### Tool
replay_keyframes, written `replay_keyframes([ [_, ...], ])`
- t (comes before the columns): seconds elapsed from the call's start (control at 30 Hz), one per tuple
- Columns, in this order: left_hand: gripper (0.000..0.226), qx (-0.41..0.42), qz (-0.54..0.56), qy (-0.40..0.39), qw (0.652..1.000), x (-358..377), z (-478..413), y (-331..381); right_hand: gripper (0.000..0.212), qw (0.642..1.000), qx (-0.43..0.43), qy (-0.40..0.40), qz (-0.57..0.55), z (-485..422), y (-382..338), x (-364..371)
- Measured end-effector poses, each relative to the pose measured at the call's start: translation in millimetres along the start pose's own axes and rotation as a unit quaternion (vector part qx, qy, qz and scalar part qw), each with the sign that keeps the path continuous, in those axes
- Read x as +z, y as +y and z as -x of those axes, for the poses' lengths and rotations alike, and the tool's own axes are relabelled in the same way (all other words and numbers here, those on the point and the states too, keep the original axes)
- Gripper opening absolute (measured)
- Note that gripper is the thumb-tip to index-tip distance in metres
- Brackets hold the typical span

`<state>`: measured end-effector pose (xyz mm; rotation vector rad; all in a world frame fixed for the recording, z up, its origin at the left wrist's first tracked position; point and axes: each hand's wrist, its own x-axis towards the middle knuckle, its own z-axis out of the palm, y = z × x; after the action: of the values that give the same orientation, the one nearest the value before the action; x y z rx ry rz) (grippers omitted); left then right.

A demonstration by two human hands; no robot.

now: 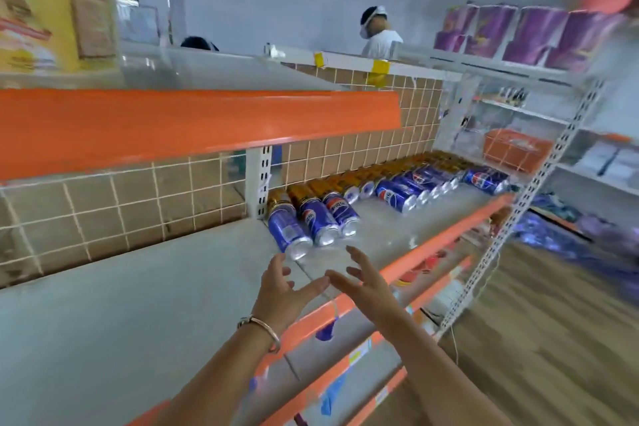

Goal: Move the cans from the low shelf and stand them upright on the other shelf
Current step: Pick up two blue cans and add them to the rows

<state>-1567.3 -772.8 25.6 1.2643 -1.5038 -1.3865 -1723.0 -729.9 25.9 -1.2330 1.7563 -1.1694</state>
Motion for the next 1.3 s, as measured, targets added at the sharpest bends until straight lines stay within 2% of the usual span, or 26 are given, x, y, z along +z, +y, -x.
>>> replay_keyframes([
  [0.2, 0.067, -0.019, 0.016, 0.004, 1.000, 58, -24, 10, 0.075, 0.999, 0.030, -0.011, 0.003, -33, 27, -43],
  [0.3, 0.047, 0.004, -0.051, 0.016, 0.999, 66, -38, 15, 0.071, 0.999, 0.040, -0.029, 0.009, -51, 31, -49],
  [0.47, 0.035, 0.066, -0.158, 0.023, 0.985, 65, -79, 29, 0.059, 0.998, 0.052, -0.014, -0.025, -93, 34, -46],
  [0.6, 0.039, 0.091, -0.219, 0.043, 0.970, 81, -121, 39, 0.055, 0.996, 0.079, 0.030, -0.040, -125, 42, -57],
  [0.77, 0.060, -0.006, -0.333, 0.010, 0.943, 103, -150, 39, 0.051, 0.993, 0.110, 0.048, -0.021, -161, 51, -83],
  [0.87, 0.060, 0.049, -0.432, -0.039, 0.900, 108, -148, 34, 0.050, 0.994, 0.106, 0.033, 0.015, -182, 48, -83],
  [0.93, 0.043, 0.107, -0.409, -0.027, 0.906, 110, -152, 35, 0.046, 0.994, 0.090, 0.019, 0.055, -198, 43, -79],
  [1.03, 0.026, 0.087, -0.268, 0.023, 0.959, 113, -159, 43, 0.057, 0.987, 0.110, 0.009, 0.116, -218, 41, -77],
  [1.1, 0.032, 0.013, -0.182, 0.084, 0.980, 113, -166, 46, 0.064, 0.979, 0.129, -0.013, 0.156, -227, 43, -84],
  [1.17, 0.042, -0.087, -0.108, 0.120, 0.983, 115, -178, 45, 0.067, 0.971, 0.135, -0.051, 0.189, -232, 45, -96],
  [1.23, 0.051, -0.188, -0.024, 0.108, 0.976, 120, -189, 43, 0.070, 0.965, 0.122, -0.085, 0.217, -238, 47, -107],
  [1.3, 0.052, -0.235, 0.043, 0.093, 0.967, 126, -197, 38, 0.077, 0.954, 0.105, -0.124, 0.253, -241, 49, -116],
])
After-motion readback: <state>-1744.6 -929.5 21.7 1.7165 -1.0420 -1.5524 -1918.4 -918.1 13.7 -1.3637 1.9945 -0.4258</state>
